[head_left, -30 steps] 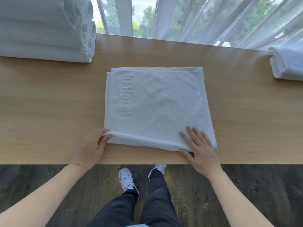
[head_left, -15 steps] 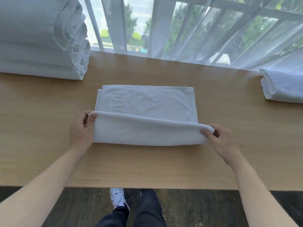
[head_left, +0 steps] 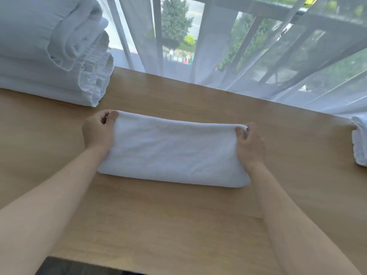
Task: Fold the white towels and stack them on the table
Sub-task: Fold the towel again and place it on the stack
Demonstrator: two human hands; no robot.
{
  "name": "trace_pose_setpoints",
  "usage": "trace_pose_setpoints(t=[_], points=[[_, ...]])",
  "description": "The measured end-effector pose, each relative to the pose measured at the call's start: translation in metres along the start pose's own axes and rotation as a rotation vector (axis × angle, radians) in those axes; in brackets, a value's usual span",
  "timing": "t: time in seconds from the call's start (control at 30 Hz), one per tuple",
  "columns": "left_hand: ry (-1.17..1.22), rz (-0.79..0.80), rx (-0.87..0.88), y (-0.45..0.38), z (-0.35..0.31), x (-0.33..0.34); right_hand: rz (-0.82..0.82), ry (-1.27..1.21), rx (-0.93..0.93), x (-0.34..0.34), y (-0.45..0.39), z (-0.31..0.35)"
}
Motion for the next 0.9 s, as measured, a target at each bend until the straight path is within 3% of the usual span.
trace_pose_setpoints(t=[0.2,0.3,0.33,0.4,0.47,0.53,0.67,0.9], points=[[-0.299,-0.085,0.115,0.010,-0.009,0.007,-0.046,0.179,-0.011,0.014,-0.003,-0.005],[-0.380,-0.152,0.250,0.038,-0.037,0.014,-0.244,0.367,-0.312,0.015,0.025,0.023],[-0.359,-0.126,0.345,0.058,-0.052,0.024,-0.244,0.352,-0.435,0.024,0.042,0.039],[-0.368,0.080,0.590,0.109,-0.076,0.060,-0.038,0.244,-0.592,0.057,0.076,0.065],[-0.501,0.342,0.698,0.147,-0.071,0.092,0.197,0.251,-0.645,0.089,0.097,0.073],[-0.618,0.416,0.691,0.141,-0.055,0.098,0.265,0.362,-0.645,0.099,0.094,0.065],[-0.761,0.356,0.548,0.073,-0.008,0.063,0.228,0.494,-0.540,0.087,0.067,0.033],[-0.716,0.324,0.361,0.040,0.024,0.020,0.163,0.557,-0.397,0.060,0.047,0.002]])
Point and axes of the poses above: each hand's wrist, its own y-axis away from the middle knuckle, its own x-axis out of the palm, z = x × y, the point moved 7 cm from there along -y, towards the middle knuckle, and after that the axes turned 10 degrees about -z, right-handed, at the moved point
